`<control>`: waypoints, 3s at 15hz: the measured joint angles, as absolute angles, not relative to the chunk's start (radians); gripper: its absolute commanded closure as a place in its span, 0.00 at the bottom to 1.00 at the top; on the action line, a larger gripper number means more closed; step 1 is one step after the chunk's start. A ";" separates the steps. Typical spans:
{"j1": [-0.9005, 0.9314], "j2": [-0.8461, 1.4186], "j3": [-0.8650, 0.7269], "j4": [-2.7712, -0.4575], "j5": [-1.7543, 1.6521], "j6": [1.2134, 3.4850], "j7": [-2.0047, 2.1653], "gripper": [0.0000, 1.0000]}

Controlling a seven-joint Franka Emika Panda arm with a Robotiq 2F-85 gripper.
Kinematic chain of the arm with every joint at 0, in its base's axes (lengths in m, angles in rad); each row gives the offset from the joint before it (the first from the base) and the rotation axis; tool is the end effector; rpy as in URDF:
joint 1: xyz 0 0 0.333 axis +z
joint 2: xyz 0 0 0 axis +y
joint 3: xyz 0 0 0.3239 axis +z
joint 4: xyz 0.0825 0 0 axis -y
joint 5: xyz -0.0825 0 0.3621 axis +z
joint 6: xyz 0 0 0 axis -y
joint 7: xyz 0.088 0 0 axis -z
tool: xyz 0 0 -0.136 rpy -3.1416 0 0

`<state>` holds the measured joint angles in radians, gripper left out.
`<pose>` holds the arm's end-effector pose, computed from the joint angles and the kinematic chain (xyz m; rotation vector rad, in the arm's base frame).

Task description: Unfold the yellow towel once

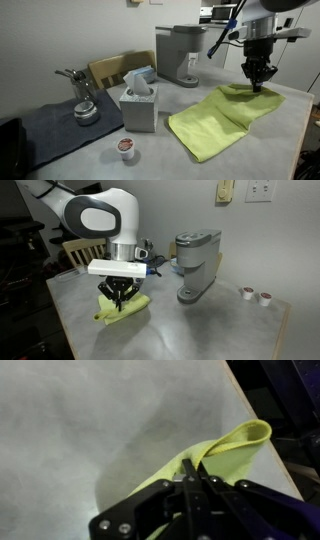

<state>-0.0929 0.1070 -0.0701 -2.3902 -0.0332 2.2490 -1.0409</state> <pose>0.4457 -0.0754 0.2530 -2.7076 -1.3103 0.3353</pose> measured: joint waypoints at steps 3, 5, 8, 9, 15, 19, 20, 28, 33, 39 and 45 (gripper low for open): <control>-0.099 0.107 -0.077 -2.410 -0.054 2.298 -1.086 0.99; -0.104 0.107 -0.081 -2.432 -0.058 2.355 -1.139 0.99; -0.118 0.109 -0.086 -2.466 -0.057 2.461 -1.229 0.99; -0.125 0.110 -0.087 -2.477 -0.056 2.500 -1.264 0.99; -0.164 0.113 -0.087 -2.509 0.008 2.653 -1.431 0.99; -0.179 0.115 -0.090 -2.515 0.072 2.676 -1.444 0.76; -0.182 0.116 -0.092 -2.517 0.084 2.679 -1.438 0.94; -0.182 0.132 -0.130 -2.545 0.030 2.752 -1.108 0.20; -0.158 0.083 -0.152 -2.563 -0.199 2.725 -0.694 0.00; -0.110 -0.063 -0.119 -2.563 -0.398 2.457 -0.216 0.00; -0.087 -0.104 -0.087 -2.556 -0.397 2.356 -0.106 0.00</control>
